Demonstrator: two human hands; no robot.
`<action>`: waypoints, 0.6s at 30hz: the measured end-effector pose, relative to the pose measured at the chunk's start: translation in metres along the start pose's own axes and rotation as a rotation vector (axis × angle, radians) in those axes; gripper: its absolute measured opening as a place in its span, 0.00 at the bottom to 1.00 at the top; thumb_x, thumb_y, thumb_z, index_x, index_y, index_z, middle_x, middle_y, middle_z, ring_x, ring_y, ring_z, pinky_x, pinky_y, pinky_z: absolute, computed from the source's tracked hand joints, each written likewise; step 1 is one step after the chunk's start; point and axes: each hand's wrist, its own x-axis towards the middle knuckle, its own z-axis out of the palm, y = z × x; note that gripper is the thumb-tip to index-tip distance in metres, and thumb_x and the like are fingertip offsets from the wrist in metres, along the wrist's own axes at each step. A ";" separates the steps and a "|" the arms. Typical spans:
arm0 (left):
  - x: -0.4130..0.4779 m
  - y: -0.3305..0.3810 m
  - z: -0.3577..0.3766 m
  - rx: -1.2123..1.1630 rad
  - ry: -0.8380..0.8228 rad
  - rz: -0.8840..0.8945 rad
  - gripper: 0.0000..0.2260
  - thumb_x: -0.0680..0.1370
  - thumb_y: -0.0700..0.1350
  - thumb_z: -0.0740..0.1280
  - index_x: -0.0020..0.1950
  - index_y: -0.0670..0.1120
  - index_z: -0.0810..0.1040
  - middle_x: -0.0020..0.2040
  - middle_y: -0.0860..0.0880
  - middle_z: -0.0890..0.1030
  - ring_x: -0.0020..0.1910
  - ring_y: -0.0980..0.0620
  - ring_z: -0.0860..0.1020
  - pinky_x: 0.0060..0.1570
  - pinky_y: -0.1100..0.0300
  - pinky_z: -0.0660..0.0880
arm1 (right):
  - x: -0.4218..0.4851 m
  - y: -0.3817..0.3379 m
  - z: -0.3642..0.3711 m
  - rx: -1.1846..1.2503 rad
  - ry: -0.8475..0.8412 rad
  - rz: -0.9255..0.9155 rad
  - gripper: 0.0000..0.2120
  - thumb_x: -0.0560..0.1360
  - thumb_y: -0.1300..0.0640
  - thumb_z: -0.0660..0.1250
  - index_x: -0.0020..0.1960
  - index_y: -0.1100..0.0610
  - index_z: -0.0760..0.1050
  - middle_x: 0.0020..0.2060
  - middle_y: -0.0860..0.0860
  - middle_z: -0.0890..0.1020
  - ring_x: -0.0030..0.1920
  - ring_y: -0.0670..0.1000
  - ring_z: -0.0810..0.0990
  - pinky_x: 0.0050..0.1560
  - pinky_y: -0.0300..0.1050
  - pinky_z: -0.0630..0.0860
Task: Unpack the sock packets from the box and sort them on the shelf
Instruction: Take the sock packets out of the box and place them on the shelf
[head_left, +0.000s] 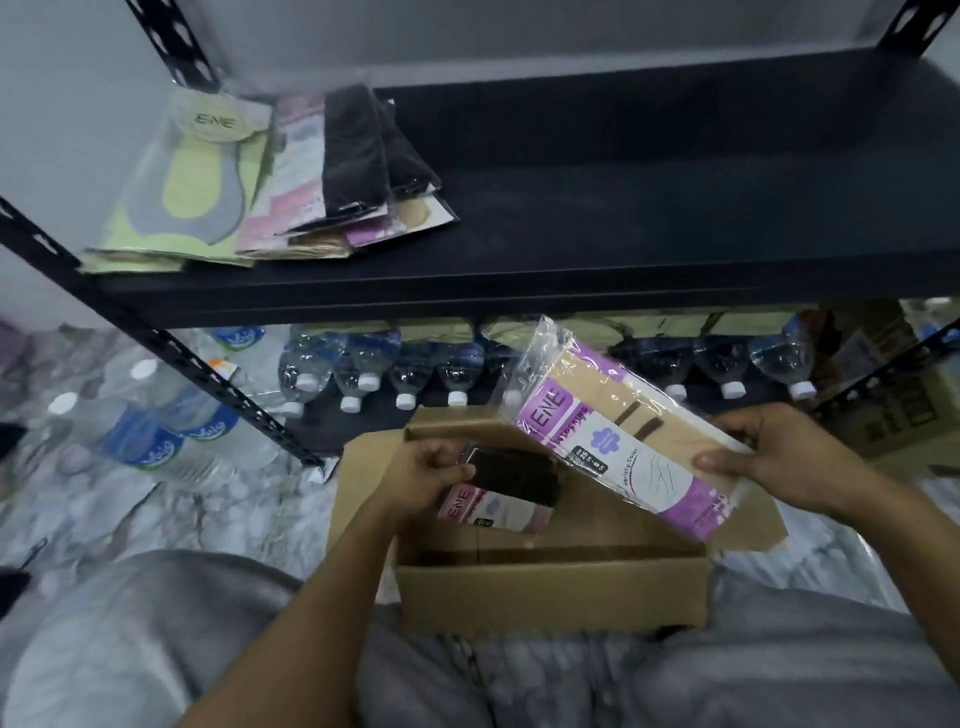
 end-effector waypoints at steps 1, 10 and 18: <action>-0.009 0.009 -0.008 0.002 0.027 0.022 0.07 0.73 0.38 0.74 0.39 0.48 0.81 0.35 0.51 0.85 0.37 0.53 0.84 0.34 0.63 0.78 | -0.002 -0.004 -0.001 -0.005 -0.007 -0.009 0.07 0.70 0.57 0.75 0.40 0.45 0.81 0.36 0.38 0.85 0.37 0.37 0.83 0.37 0.33 0.73; -0.104 0.075 -0.092 -0.139 0.224 0.251 0.08 0.72 0.41 0.75 0.50 0.48 0.84 0.45 0.44 0.87 0.45 0.44 0.85 0.42 0.52 0.83 | -0.028 -0.067 -0.006 0.196 0.037 -0.192 0.07 0.67 0.53 0.75 0.46 0.47 0.83 0.40 0.43 0.87 0.40 0.44 0.85 0.38 0.37 0.78; -0.188 0.102 -0.132 -0.372 0.517 0.460 0.16 0.63 0.52 0.77 0.49 0.52 0.86 0.47 0.47 0.87 0.46 0.49 0.85 0.39 0.59 0.81 | -0.042 -0.134 -0.002 0.436 0.116 -0.306 0.12 0.66 0.52 0.74 0.49 0.51 0.83 0.42 0.51 0.87 0.39 0.51 0.86 0.31 0.36 0.78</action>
